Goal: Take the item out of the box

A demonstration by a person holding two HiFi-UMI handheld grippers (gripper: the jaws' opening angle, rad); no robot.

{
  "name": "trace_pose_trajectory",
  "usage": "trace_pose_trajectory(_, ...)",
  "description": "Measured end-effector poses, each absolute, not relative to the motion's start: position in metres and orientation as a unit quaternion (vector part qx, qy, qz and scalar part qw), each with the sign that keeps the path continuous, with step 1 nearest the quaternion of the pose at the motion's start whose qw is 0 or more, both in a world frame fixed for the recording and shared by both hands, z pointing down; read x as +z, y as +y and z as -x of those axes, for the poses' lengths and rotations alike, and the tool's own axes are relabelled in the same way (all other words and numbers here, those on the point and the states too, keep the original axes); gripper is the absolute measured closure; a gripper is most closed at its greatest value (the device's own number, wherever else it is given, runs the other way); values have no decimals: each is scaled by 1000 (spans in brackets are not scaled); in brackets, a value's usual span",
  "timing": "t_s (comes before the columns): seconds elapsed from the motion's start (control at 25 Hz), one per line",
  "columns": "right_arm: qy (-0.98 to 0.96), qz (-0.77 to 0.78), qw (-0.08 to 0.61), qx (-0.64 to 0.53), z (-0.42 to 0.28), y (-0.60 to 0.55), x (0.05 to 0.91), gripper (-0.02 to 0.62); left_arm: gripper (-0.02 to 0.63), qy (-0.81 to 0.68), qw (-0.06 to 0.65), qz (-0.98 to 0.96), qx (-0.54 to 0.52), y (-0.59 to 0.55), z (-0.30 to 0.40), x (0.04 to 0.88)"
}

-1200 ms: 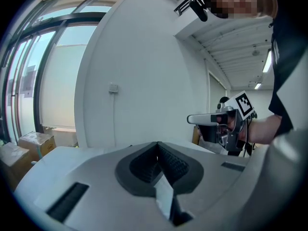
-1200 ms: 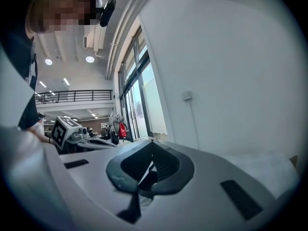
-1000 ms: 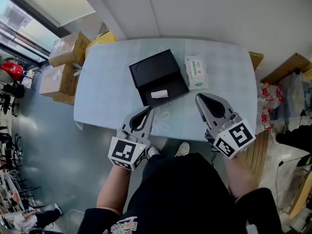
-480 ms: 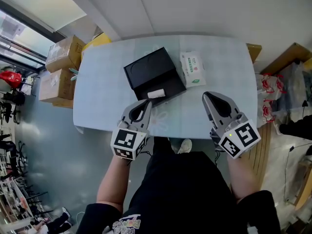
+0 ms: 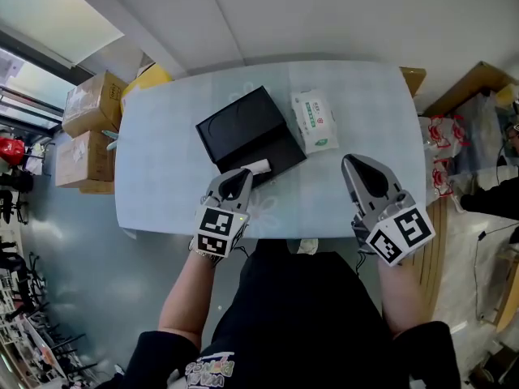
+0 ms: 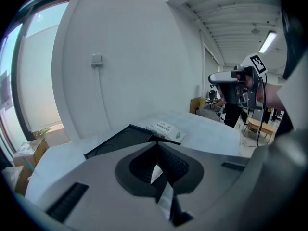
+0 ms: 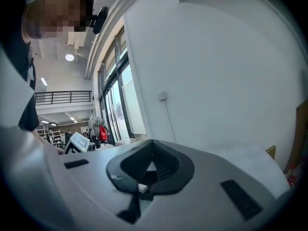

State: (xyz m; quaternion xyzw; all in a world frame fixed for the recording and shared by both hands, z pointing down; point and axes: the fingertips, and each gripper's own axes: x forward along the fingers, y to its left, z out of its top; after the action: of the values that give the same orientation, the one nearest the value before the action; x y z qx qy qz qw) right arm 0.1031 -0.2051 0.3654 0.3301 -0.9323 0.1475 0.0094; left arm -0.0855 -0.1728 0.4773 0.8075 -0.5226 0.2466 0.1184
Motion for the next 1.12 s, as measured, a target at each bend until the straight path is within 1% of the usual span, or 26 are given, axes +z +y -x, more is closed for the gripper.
trace_pose_trajectory(0.32, -921, -349, 22, 171, -89, -227, 384, 586, 595, -473, 117, -812, 321, -198, 96, 521)
trace_pose_trajectory(0.48, -916, -356, 28, 182, -84, -237, 395, 586, 591, -446, 134, -809, 360, -204, 97, 549)
trace_pose_trajectory(0.76, -907, -368, 38, 201, -78, -249, 409, 586, 541, -391, 140, -808, 419, -210, 97, 586)
trace_pose_trajectory(0.84, -905, -370, 41, 207, -77, -250, 414, 586, 520, -371, 146, -807, 435, -209, 96, 596)
trace_pose_trajectory(0.92, -902, -373, 44, 212, -75, -253, 418, 586, 484, -347, 153, -805, 456, -206, 94, 607)
trace_pose_trajectory(1.12, -898, -379, 47, 219, -71, -257, 424, 586, 471, -311, 143, -800, 493, -205, 94, 626)
